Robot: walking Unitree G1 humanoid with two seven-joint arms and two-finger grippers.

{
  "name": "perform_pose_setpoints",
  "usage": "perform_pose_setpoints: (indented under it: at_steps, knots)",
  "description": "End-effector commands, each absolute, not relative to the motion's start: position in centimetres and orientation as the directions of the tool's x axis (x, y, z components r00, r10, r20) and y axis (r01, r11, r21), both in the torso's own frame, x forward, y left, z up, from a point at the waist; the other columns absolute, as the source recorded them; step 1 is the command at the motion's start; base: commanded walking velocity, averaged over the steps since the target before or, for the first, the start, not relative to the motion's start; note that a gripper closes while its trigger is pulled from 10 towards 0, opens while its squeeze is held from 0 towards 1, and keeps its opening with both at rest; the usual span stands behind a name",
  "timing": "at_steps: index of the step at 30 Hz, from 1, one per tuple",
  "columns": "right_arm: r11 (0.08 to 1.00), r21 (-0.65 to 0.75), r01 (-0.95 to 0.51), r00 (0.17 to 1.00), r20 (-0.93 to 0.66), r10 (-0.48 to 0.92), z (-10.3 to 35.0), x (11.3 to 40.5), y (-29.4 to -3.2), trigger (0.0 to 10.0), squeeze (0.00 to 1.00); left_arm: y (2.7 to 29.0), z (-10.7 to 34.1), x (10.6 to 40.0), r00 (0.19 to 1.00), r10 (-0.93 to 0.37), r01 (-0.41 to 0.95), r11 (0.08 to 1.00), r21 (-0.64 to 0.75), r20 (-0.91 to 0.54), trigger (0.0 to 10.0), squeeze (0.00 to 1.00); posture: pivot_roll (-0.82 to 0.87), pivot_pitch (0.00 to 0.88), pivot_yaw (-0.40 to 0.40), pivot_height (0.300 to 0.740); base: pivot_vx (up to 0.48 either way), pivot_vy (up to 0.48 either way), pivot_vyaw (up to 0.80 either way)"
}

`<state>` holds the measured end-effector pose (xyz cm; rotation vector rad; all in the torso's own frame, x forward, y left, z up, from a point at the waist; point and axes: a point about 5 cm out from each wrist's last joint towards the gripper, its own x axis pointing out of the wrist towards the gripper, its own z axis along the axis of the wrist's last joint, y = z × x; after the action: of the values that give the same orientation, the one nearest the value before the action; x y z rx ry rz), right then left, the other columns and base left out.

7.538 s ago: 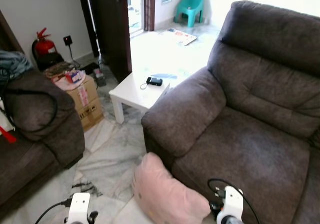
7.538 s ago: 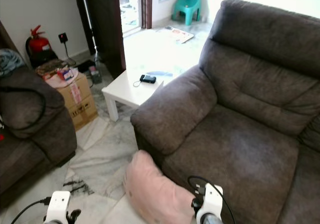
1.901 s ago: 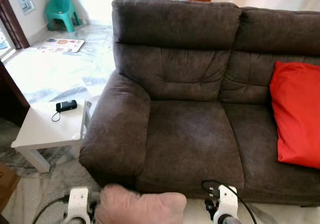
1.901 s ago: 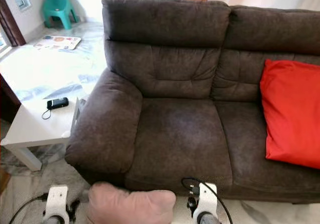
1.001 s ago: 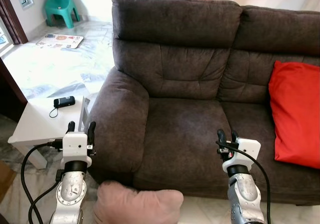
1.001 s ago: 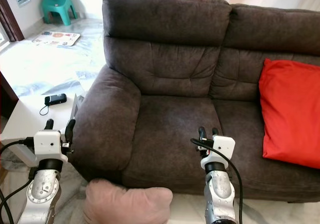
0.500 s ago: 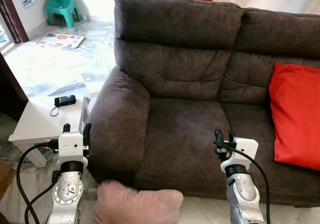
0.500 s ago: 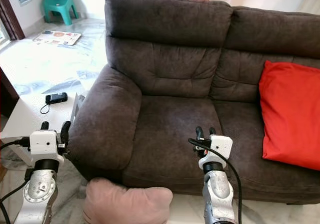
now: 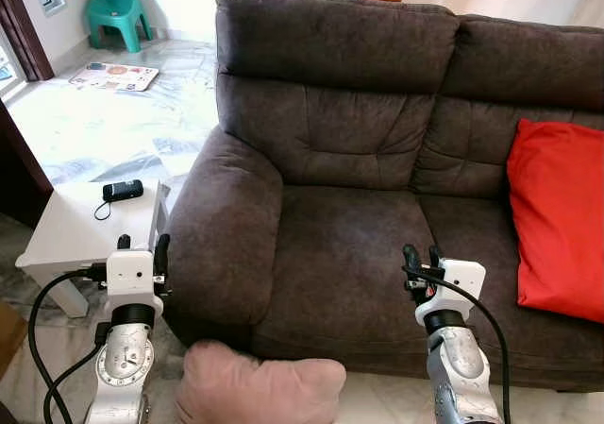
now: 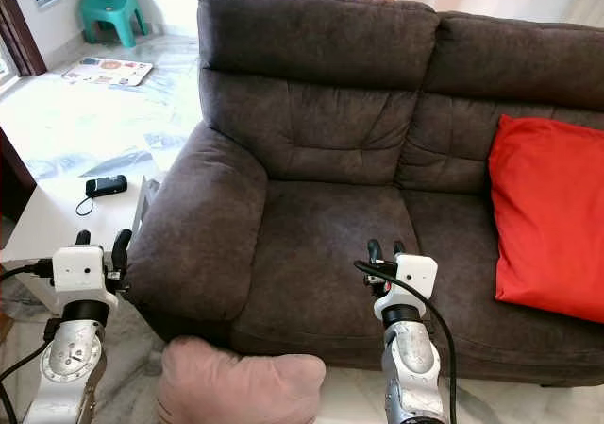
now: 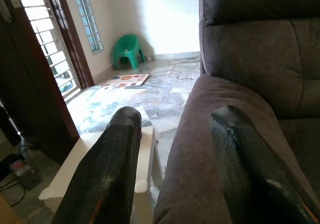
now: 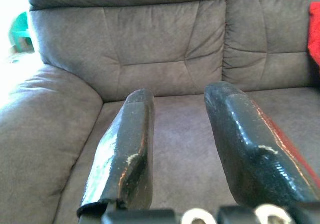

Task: Move the pillow to the sofa from floor

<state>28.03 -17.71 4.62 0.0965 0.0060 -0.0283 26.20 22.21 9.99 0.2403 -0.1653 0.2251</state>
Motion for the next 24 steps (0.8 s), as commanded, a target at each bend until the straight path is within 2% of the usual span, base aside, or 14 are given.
perform_pose_setpoints:
  at_steps: [1,4,24]
  knots:
    - [0.995,0.096,0.033,0.999,0.005,-0.034,5.17,28.35,-18.02,10.0,0.0,22.05,10.4,26.49,0.962,0.187,-0.229,0.949,0.217,0.199,10.0,0.0,0.14,0.0,-0.108,0.663,0.0,0.0,0.0]
    - [0.996,0.087,0.025,1.0,0.015,-0.027,5.24,28.32,-18.0,10.0,0.0,22.01,10.43,26.58,0.963,0.182,-0.224,0.951,0.215,0.198,10.0,0.0,0.13,0.0,-0.108,0.639,0.0,0.0,0.0]
    - [0.995,0.098,0.012,1.0,0.015,-0.014,5.19,28.35,-17.87,10.0,0.0,22.03,10.59,26.92,0.965,0.173,-0.214,0.954,0.21,0.199,10.0,0.0,0.14,0.0,-0.108,0.639,0.0,0.0,0.0]
